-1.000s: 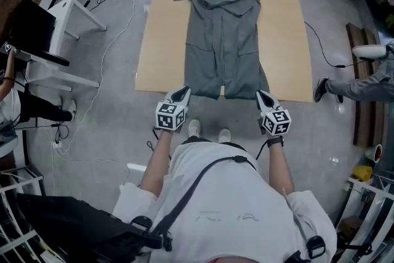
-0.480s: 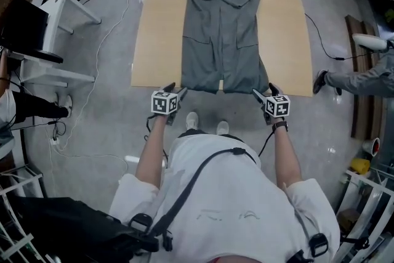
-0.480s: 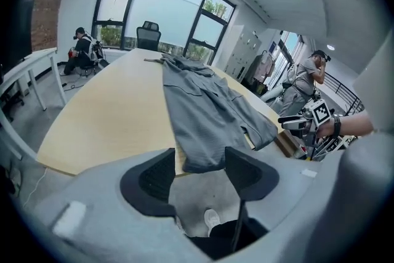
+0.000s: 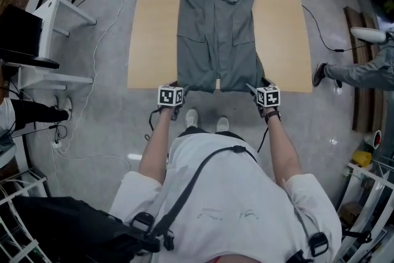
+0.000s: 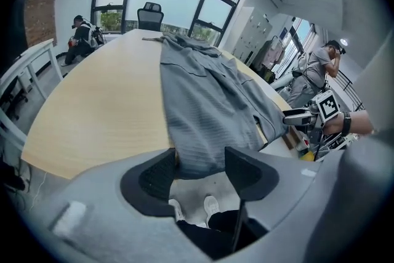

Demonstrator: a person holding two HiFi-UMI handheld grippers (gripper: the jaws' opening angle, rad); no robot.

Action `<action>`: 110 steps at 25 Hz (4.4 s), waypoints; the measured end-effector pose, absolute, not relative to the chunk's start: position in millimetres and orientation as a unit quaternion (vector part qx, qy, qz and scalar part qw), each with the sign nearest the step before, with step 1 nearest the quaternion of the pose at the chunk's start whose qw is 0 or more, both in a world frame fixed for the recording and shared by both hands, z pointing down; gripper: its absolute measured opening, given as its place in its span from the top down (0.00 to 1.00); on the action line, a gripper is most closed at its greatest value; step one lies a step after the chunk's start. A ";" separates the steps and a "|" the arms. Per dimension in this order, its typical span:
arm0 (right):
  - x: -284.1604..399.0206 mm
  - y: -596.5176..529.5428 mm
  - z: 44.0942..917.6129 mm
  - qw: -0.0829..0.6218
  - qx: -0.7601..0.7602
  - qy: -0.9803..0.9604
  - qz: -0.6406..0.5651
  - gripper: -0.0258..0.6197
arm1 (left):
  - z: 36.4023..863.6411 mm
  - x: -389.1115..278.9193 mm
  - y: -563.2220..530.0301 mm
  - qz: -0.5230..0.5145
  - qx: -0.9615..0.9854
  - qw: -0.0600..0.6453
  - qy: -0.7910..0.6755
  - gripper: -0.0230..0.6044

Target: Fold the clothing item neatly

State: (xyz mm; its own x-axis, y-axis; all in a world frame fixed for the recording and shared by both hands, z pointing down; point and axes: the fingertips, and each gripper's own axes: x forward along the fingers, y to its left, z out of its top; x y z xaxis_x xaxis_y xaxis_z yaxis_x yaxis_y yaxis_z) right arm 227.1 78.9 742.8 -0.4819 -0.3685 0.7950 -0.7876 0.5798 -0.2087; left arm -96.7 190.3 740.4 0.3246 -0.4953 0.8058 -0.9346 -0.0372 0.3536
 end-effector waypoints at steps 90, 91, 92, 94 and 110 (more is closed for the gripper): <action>0.9 -470.0 522.2 0.246 0.332 -0.897 0.158 0.91 | 491.5 -212.2 -422.0 -0.003 0.758 0.343 -0.555 0.94; -4.2 -483.0 534.8 0.257 0.329 -0.894 0.160 0.91 | 502.9 -216.9 -434.9 -0.007 0.753 0.353 -0.555 0.94; -8.9 -496.0 546.4 0.268 0.326 -0.892 0.163 0.91 | 514.0 -222.3 -448.1 -0.011 0.747 0.363 -0.556 0.94; -12.9 -521.0 563.4 0.284 0.325 -0.887 0.165 0.91 | 533.0 -233.3 -473.7 -0.015 0.736 0.376 -0.563 0.94; -6.8 -583.2 648.0 0.365 0.317 -0.859 0.167 0.64 | 635.1 -272.5 -507.0 0.112 0.701 0.389 -0.587 0.67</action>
State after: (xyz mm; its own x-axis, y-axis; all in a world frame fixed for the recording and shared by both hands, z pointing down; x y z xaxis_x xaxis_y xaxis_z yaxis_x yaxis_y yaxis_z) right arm -6.8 -583.2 648.0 -0.5326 -0.4221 0.7337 -0.6662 0.7436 -0.0558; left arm -272.5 -507.0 635.1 0.2859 -0.7363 0.6133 -0.9103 -0.0089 0.4138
